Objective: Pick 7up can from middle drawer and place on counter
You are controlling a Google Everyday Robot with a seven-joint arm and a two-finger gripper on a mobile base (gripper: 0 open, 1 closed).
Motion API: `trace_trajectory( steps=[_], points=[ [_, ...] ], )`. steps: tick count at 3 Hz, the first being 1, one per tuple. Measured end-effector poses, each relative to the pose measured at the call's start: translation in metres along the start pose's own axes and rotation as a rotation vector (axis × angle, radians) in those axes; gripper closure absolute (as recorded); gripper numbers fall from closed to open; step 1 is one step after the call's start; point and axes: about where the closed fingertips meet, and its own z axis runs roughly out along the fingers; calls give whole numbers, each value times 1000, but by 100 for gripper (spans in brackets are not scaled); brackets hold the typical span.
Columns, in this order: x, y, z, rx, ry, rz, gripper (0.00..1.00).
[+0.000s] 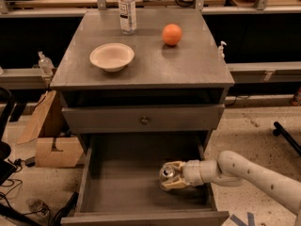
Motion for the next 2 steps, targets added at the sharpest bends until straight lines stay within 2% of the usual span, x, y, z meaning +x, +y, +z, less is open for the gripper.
trace_trajectory(
  steps=[1, 2],
  points=[
    [-32, -1, -17, 8, 4, 18, 95],
    [-106, 8, -71, 3, 0, 107, 100]
  ],
)
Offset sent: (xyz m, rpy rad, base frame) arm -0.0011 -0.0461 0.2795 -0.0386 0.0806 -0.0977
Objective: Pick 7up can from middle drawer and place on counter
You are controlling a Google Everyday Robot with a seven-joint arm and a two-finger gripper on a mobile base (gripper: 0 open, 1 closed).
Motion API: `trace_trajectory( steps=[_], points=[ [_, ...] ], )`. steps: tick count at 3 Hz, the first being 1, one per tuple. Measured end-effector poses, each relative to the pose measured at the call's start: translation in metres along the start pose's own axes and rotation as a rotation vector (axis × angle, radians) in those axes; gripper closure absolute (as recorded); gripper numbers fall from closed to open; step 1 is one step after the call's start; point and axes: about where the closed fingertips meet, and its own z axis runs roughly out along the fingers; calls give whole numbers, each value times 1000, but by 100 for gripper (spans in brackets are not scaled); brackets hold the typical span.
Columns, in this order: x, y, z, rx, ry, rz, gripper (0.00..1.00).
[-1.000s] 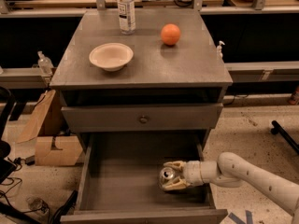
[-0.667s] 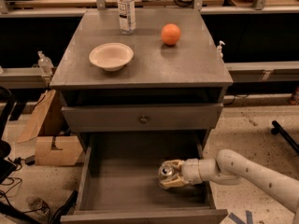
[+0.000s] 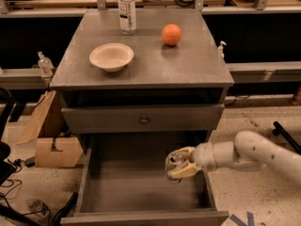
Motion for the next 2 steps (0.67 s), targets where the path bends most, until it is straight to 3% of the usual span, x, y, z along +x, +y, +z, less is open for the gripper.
trace_trajectory(
  steps=[1, 2],
  points=[
    [-89, -2, -62, 8, 18, 31, 100],
    [-187, -22, -126, 88, 37, 28, 100]
  ],
)
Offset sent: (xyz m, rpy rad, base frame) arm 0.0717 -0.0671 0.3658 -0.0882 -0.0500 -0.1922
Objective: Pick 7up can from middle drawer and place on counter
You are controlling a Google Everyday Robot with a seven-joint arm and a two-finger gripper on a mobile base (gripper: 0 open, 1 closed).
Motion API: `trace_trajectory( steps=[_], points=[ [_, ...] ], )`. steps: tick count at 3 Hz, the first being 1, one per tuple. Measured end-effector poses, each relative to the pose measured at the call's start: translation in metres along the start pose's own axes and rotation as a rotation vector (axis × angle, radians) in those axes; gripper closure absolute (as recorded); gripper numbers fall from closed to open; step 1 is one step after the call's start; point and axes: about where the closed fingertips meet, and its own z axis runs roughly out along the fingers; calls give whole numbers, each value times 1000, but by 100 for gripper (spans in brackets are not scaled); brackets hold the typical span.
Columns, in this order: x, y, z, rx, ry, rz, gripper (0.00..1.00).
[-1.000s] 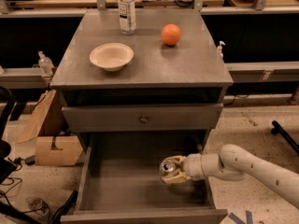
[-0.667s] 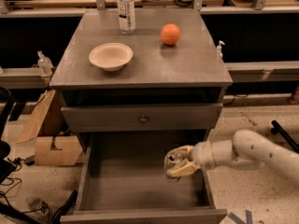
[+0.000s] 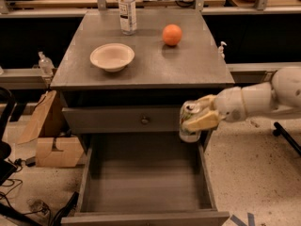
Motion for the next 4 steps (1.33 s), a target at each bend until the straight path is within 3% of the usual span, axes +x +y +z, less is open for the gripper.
trace_trajectory(
  steps=[1, 2, 4],
  points=[
    [-75, -30, -46, 96, 0, -9, 100],
    [-125, -62, -66, 185, -4, -25, 100],
    [-157, -123, -54, 297, -50, -7, 100]
  ],
)
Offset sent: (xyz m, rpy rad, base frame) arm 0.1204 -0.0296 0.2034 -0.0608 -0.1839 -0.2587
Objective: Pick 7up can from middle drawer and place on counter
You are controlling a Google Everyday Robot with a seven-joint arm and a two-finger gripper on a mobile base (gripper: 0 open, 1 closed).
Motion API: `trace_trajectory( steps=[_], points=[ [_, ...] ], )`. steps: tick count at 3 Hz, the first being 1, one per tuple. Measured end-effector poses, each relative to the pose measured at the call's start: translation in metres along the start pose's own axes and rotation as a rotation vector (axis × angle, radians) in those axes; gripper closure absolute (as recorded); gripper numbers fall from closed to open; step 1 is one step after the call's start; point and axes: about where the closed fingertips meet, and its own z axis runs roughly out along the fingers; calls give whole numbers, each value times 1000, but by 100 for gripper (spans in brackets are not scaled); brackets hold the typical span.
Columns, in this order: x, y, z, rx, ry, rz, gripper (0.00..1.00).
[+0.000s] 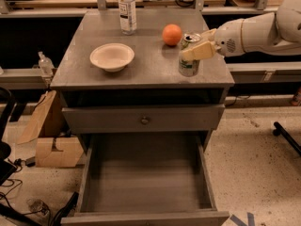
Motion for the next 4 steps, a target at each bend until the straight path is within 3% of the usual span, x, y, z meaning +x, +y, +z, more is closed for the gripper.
trace_trajectory(
  steps=[1, 2, 4],
  points=[
    [2, -20, 14, 48, -18, 18, 100],
    [19, -35, 22, 76, -11, 45, 100],
    [17, -31, 28, 63, -12, 42, 51]
  ],
)
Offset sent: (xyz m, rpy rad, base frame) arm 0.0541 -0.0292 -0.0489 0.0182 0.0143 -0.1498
